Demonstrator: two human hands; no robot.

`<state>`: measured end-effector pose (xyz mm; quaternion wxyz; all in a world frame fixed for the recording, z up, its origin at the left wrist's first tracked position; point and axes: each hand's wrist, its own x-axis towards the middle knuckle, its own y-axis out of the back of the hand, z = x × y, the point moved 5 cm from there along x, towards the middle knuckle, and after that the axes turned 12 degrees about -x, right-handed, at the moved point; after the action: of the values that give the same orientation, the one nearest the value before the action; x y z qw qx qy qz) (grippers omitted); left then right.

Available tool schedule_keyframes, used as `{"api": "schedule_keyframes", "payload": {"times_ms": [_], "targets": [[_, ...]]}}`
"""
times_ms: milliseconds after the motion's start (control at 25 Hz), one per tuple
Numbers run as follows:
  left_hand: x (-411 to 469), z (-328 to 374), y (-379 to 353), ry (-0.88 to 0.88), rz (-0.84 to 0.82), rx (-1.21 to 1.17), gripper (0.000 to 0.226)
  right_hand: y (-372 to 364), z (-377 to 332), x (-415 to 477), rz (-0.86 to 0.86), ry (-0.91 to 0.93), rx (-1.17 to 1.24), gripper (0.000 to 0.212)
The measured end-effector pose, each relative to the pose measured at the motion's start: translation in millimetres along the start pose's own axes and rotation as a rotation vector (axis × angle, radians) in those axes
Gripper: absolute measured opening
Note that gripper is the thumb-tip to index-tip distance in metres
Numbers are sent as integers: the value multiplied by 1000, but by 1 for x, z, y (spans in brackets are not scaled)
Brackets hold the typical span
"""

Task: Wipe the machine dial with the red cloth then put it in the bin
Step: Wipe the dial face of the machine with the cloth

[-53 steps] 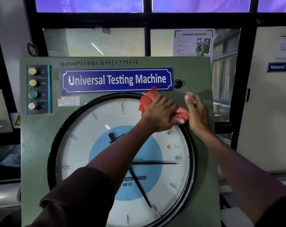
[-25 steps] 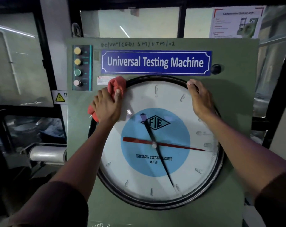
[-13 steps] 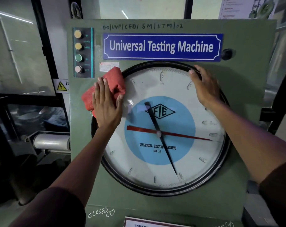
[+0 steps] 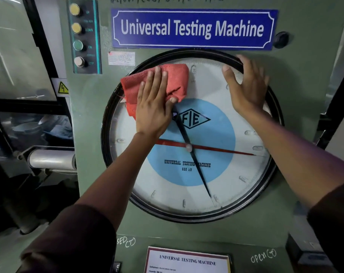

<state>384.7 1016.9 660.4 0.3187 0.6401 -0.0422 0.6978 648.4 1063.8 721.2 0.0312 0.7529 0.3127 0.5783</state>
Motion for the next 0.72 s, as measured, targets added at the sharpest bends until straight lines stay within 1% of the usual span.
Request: {"api": "schedule_keyframes", "payload": {"times_ms": [120,200,280,400,480,600,720], "targets": [[-12,-4,-4,-63,-9,27,61,-1,0,0,31,-4,-19,65],[-39,-13,-3,-89,-9,20,59,-2,0,0,55,-9,-19,65],[-79,-26,-1,-52,-9,11,58,-3,0,0,87,-19,-14,65],[-139,-42,6,4,-56,43,60,-1,-4,-1,117,-56,7,67],[-158,-48,11,7,-74,68,60,0,-7,0,123,-66,9,68],[-154,-47,11,7,-79,67,60,0,-6,-1,132,-41,-16,68],[-117,-37,8,4,-67,35,60,-1,-7,-2,138,-25,-47,71]]}}
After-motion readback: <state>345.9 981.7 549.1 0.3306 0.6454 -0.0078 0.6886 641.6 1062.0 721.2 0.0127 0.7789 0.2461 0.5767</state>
